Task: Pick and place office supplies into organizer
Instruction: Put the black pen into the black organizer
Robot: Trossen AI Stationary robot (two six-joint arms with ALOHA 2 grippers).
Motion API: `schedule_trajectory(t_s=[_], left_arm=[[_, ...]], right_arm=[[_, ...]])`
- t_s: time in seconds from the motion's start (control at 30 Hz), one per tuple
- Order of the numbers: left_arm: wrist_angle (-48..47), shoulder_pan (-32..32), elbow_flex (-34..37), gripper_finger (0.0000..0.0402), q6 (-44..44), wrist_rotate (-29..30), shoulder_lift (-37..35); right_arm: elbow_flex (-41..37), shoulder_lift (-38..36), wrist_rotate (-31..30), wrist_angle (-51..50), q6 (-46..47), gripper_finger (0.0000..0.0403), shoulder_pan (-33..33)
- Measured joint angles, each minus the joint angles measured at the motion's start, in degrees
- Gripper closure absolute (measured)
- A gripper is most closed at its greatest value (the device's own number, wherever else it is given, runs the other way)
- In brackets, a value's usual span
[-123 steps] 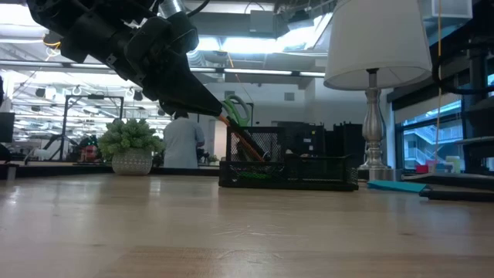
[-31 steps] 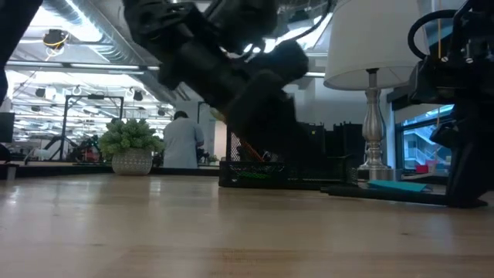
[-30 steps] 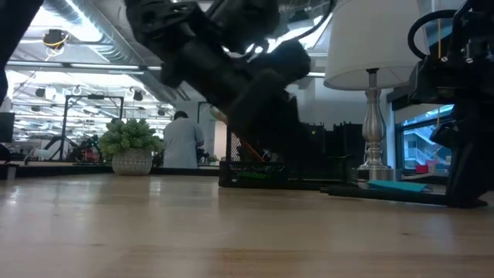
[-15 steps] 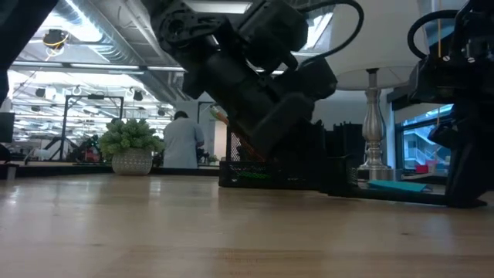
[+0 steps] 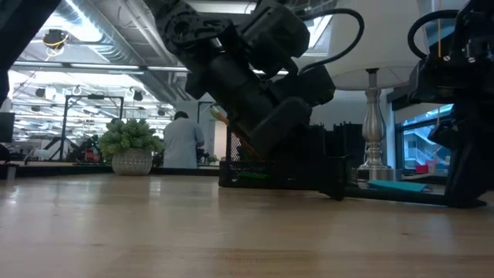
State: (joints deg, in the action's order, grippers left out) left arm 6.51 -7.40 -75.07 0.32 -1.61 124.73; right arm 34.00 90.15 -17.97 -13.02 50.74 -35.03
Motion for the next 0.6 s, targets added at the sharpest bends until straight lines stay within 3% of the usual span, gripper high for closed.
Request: schedule_trajectory(t_s=[0.43, 0.6], left_arm=[[0.4, 0.1, 0.2, 0.0351, 0.5, -0.8, 0.0], [0.5, 0.1, 0.2, 0.036, 0.5, -0.9, 0.0]], right_arm=[[-0.1, 0.1, -1.2, 0.6, -0.3, 0.0375, -0.1], [-0.2, 0.1, -1.4, 1.1, -1.6, 0.0375, -0.1]])
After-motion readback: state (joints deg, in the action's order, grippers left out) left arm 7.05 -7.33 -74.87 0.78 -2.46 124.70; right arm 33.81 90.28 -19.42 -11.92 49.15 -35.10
